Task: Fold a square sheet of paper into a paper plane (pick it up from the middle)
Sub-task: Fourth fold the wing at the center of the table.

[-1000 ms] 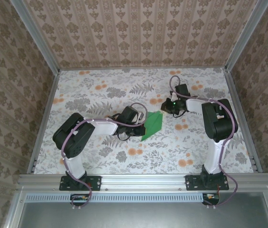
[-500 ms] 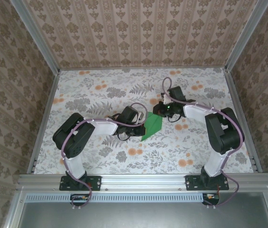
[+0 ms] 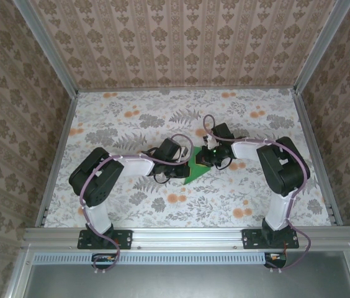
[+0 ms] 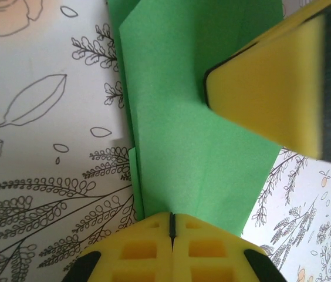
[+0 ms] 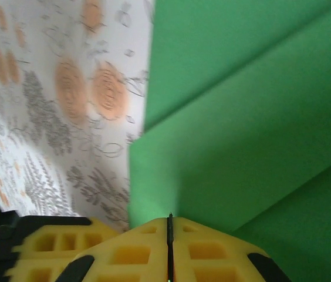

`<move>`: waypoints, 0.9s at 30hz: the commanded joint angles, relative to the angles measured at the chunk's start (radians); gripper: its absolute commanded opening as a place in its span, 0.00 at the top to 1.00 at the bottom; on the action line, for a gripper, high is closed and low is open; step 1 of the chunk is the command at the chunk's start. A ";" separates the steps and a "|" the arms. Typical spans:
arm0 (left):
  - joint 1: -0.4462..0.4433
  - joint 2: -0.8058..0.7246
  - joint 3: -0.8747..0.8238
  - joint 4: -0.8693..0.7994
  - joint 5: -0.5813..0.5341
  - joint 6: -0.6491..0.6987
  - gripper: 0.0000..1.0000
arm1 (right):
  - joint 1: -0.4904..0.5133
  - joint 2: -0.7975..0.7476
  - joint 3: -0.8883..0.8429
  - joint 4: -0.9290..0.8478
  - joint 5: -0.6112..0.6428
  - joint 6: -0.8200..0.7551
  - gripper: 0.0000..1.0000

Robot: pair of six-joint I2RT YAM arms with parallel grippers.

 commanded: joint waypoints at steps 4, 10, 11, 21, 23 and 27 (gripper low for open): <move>-0.011 -0.002 0.033 -0.160 -0.028 0.040 1.00 | -0.014 0.052 0.010 -0.079 0.015 -0.027 0.90; -0.012 -0.069 0.063 -0.125 -0.019 0.032 1.00 | -0.023 0.062 0.007 -0.131 0.076 -0.040 0.90; -0.013 -0.085 0.060 -0.096 -0.023 0.019 0.98 | -0.025 0.064 0.007 -0.135 0.081 -0.042 0.90; -0.047 -0.131 -0.024 0.058 -0.066 -0.153 0.85 | -0.026 0.106 0.019 -0.173 0.108 -0.046 0.91; -0.061 -0.122 -0.013 0.015 -0.085 -0.170 0.84 | -0.027 0.108 0.020 -0.180 0.116 -0.045 0.91; -0.080 -0.090 -0.020 0.005 -0.088 -0.216 0.84 | -0.026 0.116 0.022 -0.186 0.123 -0.044 0.91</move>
